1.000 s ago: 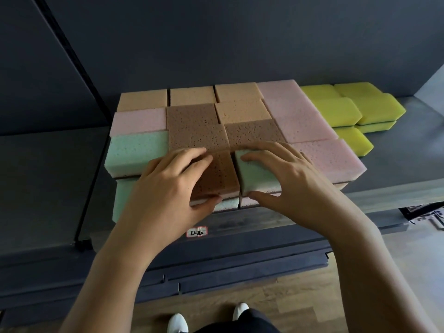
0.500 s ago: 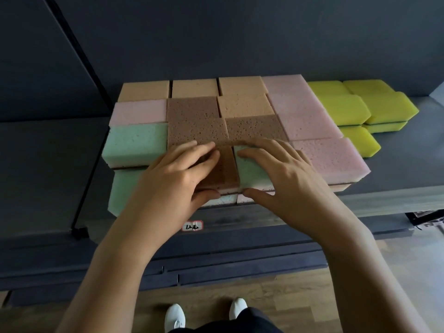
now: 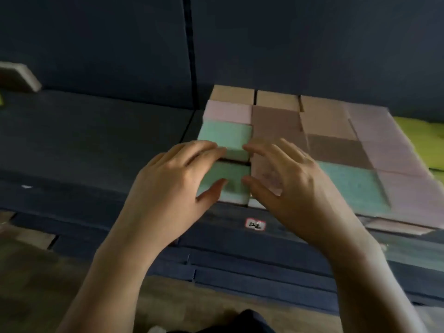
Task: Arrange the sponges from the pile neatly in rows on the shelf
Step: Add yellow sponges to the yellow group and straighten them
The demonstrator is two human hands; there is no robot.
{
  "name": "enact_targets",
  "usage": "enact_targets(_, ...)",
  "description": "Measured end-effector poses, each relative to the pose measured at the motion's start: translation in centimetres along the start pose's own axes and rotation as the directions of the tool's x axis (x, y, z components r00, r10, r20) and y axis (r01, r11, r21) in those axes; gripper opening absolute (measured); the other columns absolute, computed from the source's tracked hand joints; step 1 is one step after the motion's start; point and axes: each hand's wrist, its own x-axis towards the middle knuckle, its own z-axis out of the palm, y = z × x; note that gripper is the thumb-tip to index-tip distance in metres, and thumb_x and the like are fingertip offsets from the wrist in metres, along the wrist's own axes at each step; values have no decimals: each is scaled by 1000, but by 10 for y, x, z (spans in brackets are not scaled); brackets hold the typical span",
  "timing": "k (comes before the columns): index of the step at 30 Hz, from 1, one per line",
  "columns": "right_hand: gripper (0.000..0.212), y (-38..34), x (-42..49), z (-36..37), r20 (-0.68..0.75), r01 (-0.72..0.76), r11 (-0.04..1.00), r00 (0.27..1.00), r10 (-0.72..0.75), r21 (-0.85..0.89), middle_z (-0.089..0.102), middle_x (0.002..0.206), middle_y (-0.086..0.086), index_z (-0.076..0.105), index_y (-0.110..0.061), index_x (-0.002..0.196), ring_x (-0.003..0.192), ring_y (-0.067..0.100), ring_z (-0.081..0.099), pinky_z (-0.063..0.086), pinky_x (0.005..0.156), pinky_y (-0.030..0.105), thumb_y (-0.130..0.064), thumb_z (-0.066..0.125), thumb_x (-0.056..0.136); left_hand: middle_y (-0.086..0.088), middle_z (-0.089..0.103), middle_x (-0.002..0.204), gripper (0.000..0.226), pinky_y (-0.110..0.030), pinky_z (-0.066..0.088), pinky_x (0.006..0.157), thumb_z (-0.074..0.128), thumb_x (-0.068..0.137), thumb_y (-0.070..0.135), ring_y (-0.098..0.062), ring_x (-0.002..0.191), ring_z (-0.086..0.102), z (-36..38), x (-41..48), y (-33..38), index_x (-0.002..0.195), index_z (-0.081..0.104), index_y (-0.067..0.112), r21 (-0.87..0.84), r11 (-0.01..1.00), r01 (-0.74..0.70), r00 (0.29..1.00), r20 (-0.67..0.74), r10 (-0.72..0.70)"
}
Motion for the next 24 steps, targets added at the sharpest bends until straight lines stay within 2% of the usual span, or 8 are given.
enact_targets(2,43,-29,20,20,10,64,998,998,-64,29,58,129,-6,55,-21,131,117,15,53,48,91,35,-37,60,92,3,62,123,41,-40,56,78,65,89,33,-18,107,62,-19,-17,-27,126,62,15,50,996,72,997,-21,-71)
enact_targets(5,42,-80,57,57,35,156,986,987,-159,64,58,130,-7,54,-22,133,117,15,55,49,89,33,-37,61,94,6,63,118,39,-40,55,75,63,89,37,-18,102,64,-49,-44,-75,123,62,19,153,966,208,978,-36,-205)
enact_targets(8,43,-136,98,98,51,224,971,972,-229,90,58,129,-8,53,-24,133,117,16,56,50,88,35,-38,60,93,8,65,114,40,-30,50,69,58,88,42,-17,96,65,-80,-68,-126,122,62,22,253,903,348,936,-49,-348)
enact_targets(10,43,-173,124,125,61,257,960,962,-264,108,59,126,-9,53,-25,133,116,15,56,51,85,35,-39,60,93,7,65,110,39,-29,46,68,58,88,42,-17,95,65,-99,-82,-160,121,62,21,306,855,418,906,-76,-416)
enact_targets(13,43,-224,162,163,73,304,944,947,-314,127,60,124,-8,52,-25,134,115,15,56,49,83,34,-38,59,93,5,66,108,38,-32,49,71,60,87,42,-18,96,64,-126,-101,-208,119,63,21,353,794,495,867,-135,-481)
enact_targets(16,45,-265,197,198,93,340,934,932,-351,114,58,128,-6,50,-25,135,119,17,54,49,87,35,-39,58,93,6,63,116,41,-32,48,75,59,89,43,-18,103,62,-147,-116,-252,125,59,23,384,743,549,831,-156,-533)
enact_targets(24,50,-322,253,256,157,344,931,920,-360,120,53,136,-2,46,-23,139,124,18,50,49,90,36,-41,58,94,8,55,131,48,-29,46,87,54,93,47,-13,117,53,-174,-135,-338,136,49,27,374,683,628,769,-162,-618)
